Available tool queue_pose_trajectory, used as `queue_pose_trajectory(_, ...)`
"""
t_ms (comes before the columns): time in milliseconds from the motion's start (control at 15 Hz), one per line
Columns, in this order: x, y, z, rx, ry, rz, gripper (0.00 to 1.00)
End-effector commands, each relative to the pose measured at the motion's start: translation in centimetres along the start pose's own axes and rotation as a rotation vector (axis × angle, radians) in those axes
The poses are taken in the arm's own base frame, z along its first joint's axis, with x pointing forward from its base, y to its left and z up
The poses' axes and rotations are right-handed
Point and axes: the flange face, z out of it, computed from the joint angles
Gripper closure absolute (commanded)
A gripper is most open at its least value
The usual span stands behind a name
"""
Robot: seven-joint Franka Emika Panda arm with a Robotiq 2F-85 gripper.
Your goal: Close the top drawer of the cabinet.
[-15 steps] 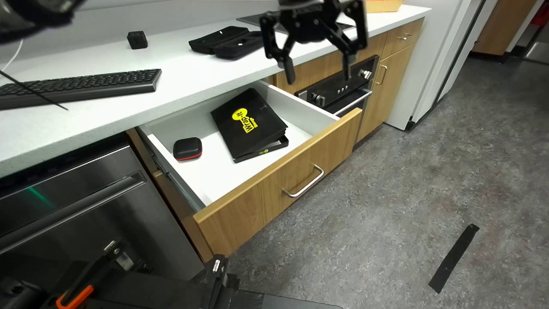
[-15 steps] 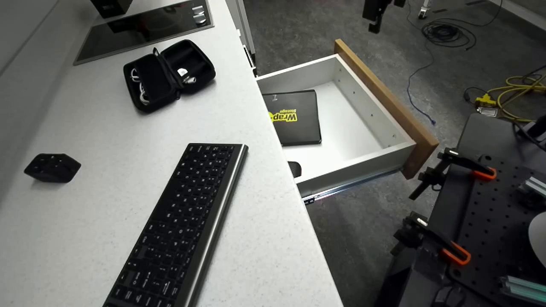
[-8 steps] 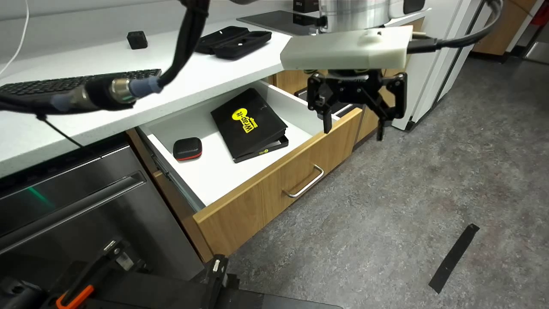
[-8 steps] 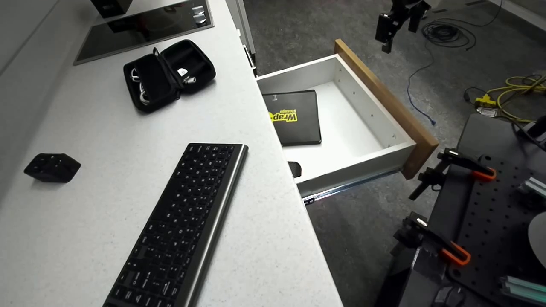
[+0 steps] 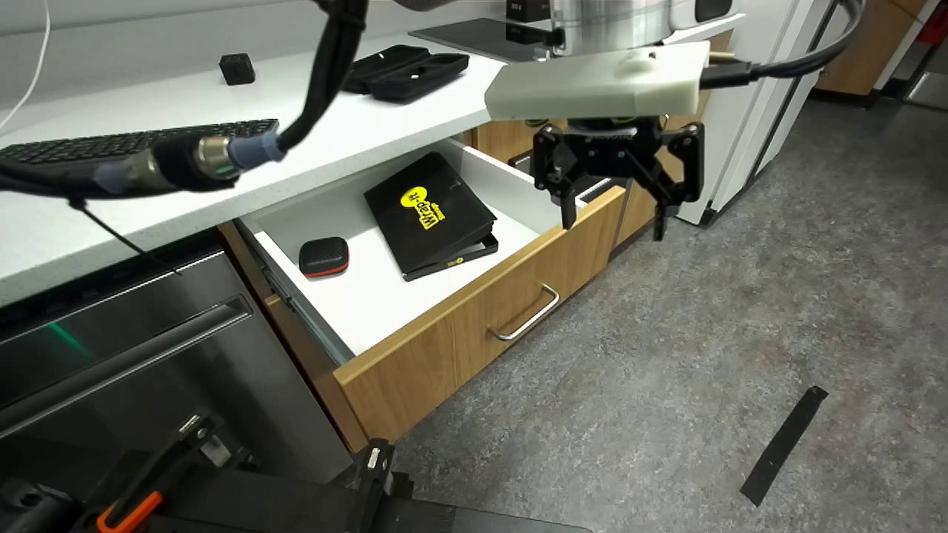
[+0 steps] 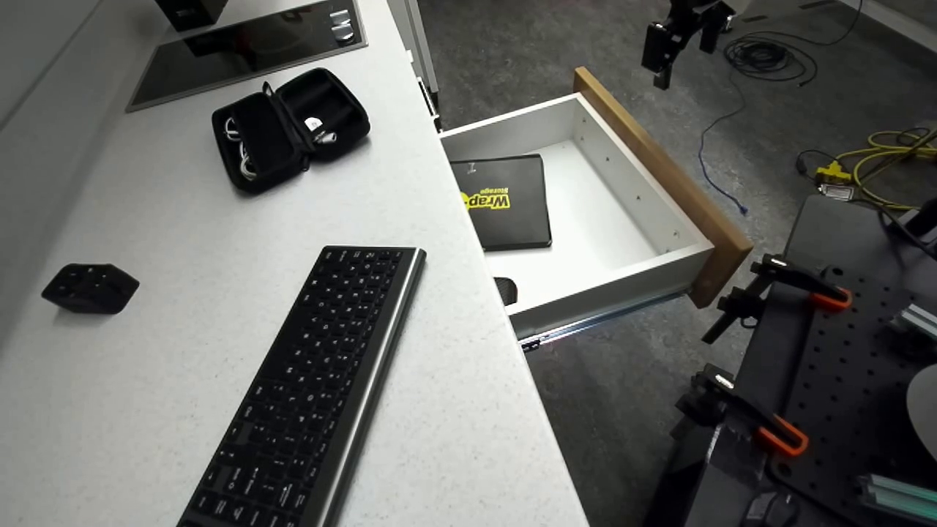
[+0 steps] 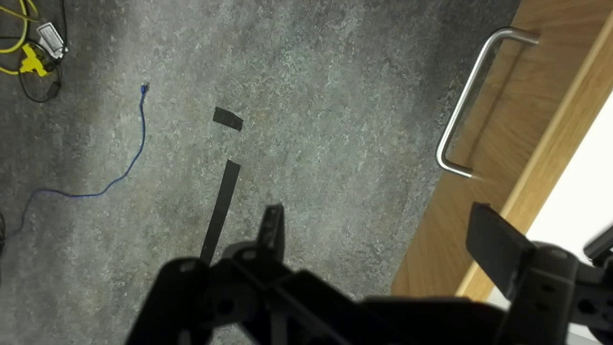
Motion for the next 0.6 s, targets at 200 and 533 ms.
queue_pose_trajectory(200, 1.7, 2.3, 5.1, -0.095, -0.015, 0.107, 0.00)
queue_pose_trajectory(533, 3.4, 3.4, 10.4, -0.111, -0.057, 0.217, 0.00)
